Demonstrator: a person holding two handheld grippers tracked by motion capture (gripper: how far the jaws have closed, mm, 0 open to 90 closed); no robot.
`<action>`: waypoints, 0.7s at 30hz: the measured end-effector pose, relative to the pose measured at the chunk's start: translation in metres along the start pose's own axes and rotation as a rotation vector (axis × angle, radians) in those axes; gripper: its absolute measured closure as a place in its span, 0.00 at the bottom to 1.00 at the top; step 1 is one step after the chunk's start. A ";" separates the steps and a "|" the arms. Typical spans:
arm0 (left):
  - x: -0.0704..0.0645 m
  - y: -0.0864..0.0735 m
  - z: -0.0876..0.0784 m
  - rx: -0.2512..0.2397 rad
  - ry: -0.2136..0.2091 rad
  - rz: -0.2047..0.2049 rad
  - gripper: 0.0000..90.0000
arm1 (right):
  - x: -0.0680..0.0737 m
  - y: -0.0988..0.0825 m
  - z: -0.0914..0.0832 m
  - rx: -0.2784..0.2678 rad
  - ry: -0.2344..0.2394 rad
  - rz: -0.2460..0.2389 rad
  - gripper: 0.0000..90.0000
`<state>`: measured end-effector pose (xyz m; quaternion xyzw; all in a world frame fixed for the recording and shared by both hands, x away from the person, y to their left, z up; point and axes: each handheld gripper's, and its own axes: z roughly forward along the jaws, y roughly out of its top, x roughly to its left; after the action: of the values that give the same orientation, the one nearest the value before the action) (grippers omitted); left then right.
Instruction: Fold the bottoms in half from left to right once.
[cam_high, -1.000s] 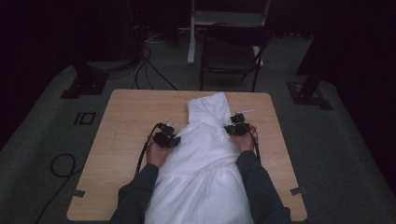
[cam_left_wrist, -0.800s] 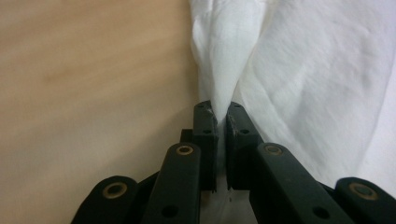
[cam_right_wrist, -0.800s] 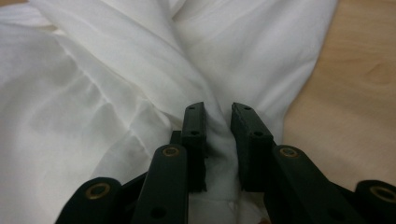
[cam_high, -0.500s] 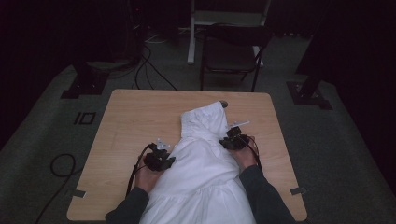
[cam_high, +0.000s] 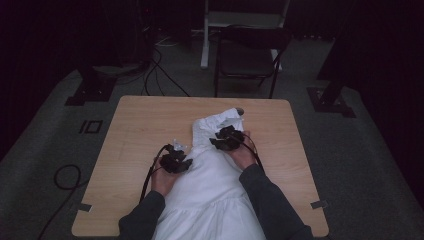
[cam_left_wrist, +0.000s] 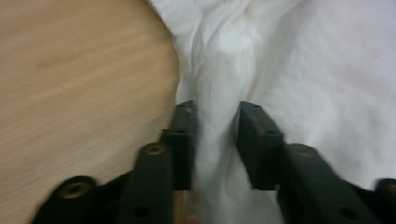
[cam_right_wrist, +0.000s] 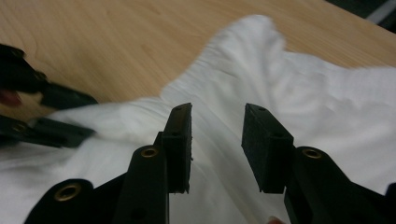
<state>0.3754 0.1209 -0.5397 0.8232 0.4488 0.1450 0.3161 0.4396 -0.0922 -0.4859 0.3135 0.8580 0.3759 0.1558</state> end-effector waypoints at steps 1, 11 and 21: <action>0.000 -0.001 0.001 -0.004 -0.001 -0.001 0.86 | 0.003 0.002 0.007 0.014 -0.003 -0.025 0.70; -0.011 -0.004 -0.002 0.009 0.020 0.056 0.96 | -0.009 0.007 0.032 0.085 -0.008 0.017 0.98; -0.013 -0.008 -0.005 0.006 0.014 0.034 0.96 | -0.091 0.002 -0.025 -0.090 -0.150 0.364 0.99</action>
<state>0.3606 0.1151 -0.5406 0.8307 0.4374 0.1546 0.3078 0.4966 -0.1647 -0.4653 0.4832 0.7555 0.4115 0.1626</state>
